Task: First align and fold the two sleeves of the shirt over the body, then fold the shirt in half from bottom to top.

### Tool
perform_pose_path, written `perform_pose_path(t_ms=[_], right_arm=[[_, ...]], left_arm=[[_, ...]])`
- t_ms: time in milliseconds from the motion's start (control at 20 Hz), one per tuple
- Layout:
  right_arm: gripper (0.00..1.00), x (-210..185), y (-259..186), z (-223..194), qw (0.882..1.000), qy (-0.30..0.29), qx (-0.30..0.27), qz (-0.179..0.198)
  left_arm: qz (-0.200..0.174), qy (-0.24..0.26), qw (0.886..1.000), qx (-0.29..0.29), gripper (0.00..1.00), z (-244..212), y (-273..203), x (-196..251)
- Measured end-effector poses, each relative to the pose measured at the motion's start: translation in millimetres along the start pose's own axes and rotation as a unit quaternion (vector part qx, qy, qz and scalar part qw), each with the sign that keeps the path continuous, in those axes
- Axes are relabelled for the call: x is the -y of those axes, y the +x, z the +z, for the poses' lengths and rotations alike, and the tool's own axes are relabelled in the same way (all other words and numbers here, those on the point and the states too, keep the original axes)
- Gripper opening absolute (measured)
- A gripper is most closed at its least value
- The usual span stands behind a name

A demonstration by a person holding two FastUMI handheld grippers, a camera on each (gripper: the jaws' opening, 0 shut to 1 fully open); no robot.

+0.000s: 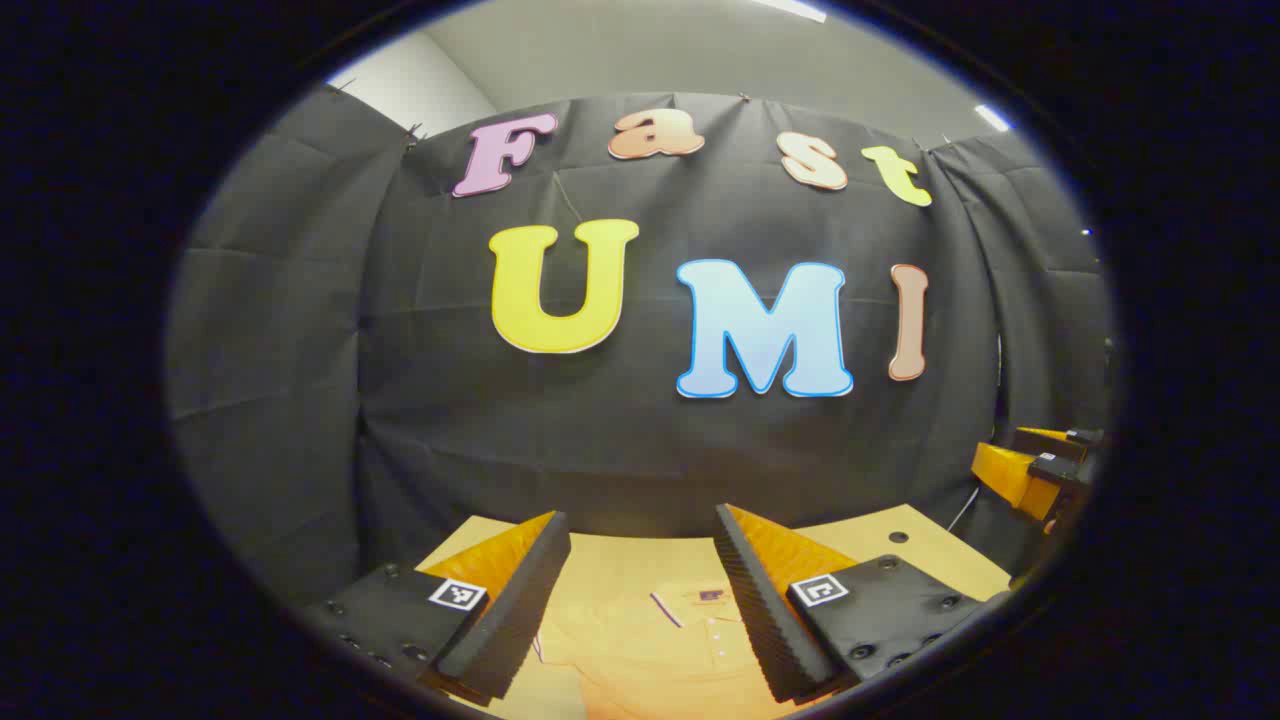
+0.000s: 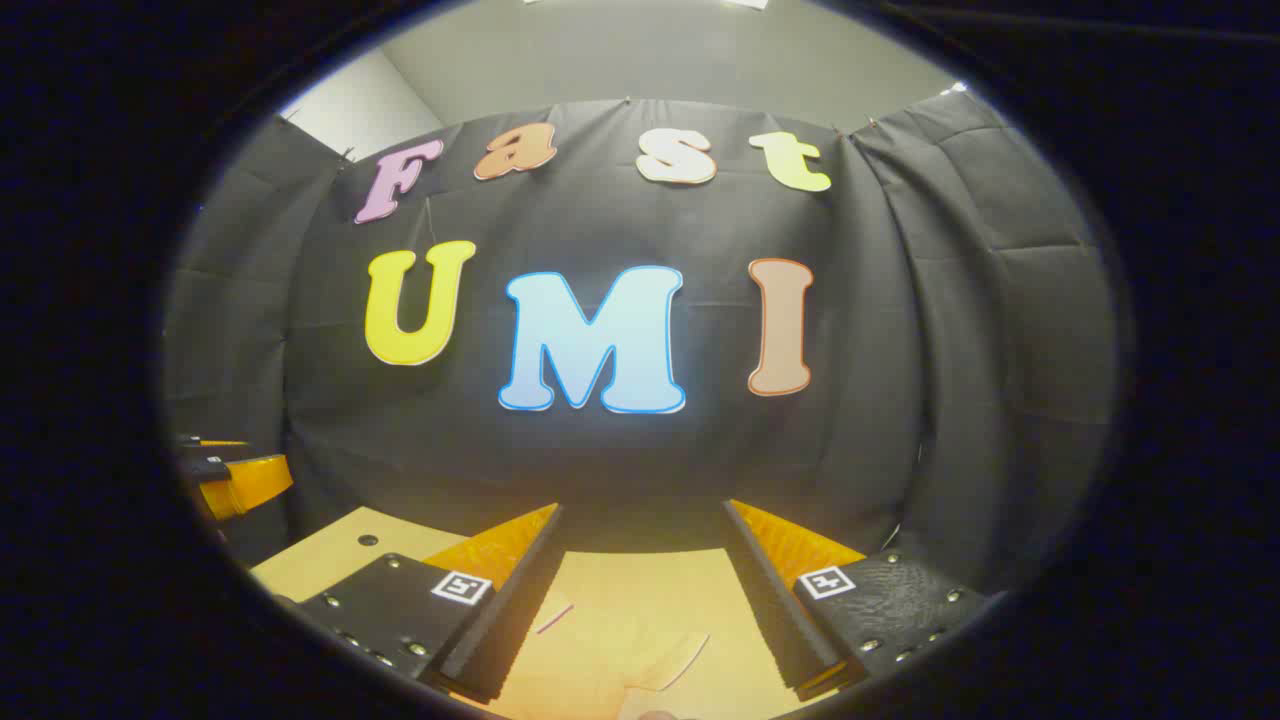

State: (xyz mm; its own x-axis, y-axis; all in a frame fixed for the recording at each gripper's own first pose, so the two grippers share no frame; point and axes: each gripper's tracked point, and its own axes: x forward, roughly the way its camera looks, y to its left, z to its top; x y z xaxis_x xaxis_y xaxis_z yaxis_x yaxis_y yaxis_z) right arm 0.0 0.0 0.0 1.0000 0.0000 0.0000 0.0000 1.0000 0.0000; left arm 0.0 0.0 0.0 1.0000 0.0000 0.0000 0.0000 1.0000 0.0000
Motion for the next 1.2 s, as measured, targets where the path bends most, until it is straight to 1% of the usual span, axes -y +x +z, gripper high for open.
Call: perform_pose_path(t_ms=[50,100,150,200,250,300,350,400,550,700,750,850,900,950,1100,1150,1200], right_arm=[[0.93,1,2,0,1.000,0.001,-0.001,0.002],[0.96,3,2,-1,1.000,0.002,-0.002,0.002],[0.94,4,2,0,1.000,0.001,-0.001,0.002],[0.94,5,2,-1,1.000,0.001,0.000,0.004],[0.96,4,3,0,1.000,0.002,0.000,0.007],[0.93,3,3,-2,1.000,0.002,0.000,0.010],[0.99,3,4,-1,1.000,0.002,-0.001,0.012],[0.96,3,5,-2,1.000,0.001,-0.001,0.014],[0.96,1,6,-1,1.000,0.001,0.004,0.020],[0.96,0,10,-4,1.000,0.003,0.003,0.024],[0.94,1,12,-4,1.000,0.003,0.001,0.024],[0.94,2,15,-7,1.000,0.002,0.000,0.025],[0.96,2,17,-9,1.000,0.001,-0.001,0.026],[0.94,3,18,-10,1.000,0.000,-0.002,0.026],[0.94,3,23,-17,1.000,-0.002,-0.009,0.029],[0.96,2,25,-18,0.999,-0.003,-0.012,0.030],[0.94,2,29,-25,0.999,-0.003,-0.018,0.032]], left_arm=[[-0.002,0.001,1.000,0.001,0.95,2,0,4],[-0.003,0.002,1.000,0.000,0.94,3,-1,7],[-0.003,0.004,1.000,0.001,0.94,2,-1,9],[-0.004,0.006,1.000,0.001,0.95,2,-1,8],[-0.003,0.008,1.000,0.003,0.95,3,-2,8],[-0.003,0.011,1.000,0.004,0.95,4,-2,10],[-0.002,0.013,1.000,0.004,0.94,5,-3,11],[-0.002,0.016,1.000,0.005,0.94,5,-4,12],[0.002,0.021,1.000,0.007,0.96,7,-4,12],[0.003,0.024,1.000,0.007,0.95,8,-1,13],[0.003,0.025,1.000,0.007,0.94,8,1,14],[0.005,0.026,1.000,0.007,0.94,6,2,14],[0.006,0.027,1.000,0.006,0.94,6,4,13],[0.007,0.027,1.000,0.005,0.94,6,5,13],[0.008,0.027,1.000,0.004,0.94,4,7,12],[0.009,0.027,1.000,0.004,0.94,4,8,11],[0.009,0.028,1.000,0.004,0.94,4,7,10]])
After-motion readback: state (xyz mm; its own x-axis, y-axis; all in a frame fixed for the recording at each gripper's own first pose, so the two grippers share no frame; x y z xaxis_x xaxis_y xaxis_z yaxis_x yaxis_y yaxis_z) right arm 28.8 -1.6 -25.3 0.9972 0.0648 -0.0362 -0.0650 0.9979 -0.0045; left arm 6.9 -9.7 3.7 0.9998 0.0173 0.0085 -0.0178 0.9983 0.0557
